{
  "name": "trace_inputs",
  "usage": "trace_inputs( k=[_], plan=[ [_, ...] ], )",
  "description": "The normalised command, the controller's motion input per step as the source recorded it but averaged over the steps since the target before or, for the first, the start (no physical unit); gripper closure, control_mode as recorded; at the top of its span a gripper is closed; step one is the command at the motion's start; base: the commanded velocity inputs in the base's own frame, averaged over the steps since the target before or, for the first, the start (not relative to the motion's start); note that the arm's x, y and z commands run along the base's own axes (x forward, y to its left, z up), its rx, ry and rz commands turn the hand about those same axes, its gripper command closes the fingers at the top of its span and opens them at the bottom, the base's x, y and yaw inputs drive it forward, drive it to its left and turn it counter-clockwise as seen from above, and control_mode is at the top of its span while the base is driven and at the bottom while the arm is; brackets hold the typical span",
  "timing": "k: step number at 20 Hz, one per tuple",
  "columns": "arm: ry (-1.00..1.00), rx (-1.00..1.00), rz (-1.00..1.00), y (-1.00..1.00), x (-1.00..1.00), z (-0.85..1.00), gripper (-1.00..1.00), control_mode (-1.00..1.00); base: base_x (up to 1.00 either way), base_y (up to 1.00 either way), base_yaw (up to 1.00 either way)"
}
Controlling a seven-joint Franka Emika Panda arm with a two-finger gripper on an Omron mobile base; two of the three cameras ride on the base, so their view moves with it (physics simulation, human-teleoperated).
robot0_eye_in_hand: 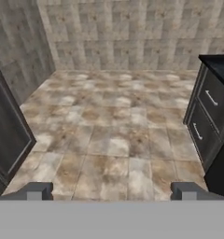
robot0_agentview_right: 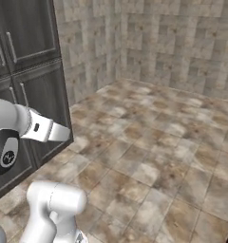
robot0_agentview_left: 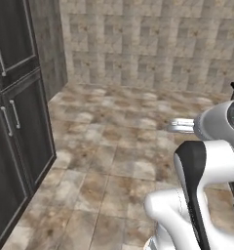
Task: Pick the candle and candle from the dining table and place them in the open cabinet. Close the cabinet after placing the objects.
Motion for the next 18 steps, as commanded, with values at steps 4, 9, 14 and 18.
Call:
trace_inputs(
  k=[4,9,14,18],
  plan=[
    [0.00,0.00,0.00,0.00,0.00,0.00,-1.00,1.00,0.72,0.00,-0.15],
    [0.00,0.00,0.00,0.00,0.00,0.00,-1.00,1.00,0.72,0.00,-0.16],
    [0.00,0.00,0.00,0.00,0.00,0.00,-1.00,1.00,0.72,0.09,-0.19],
    [0.00,0.00,0.00,0.00,0.00,0.00,-1.00,1.00,0.68,0.16,-0.22]
  ],
)
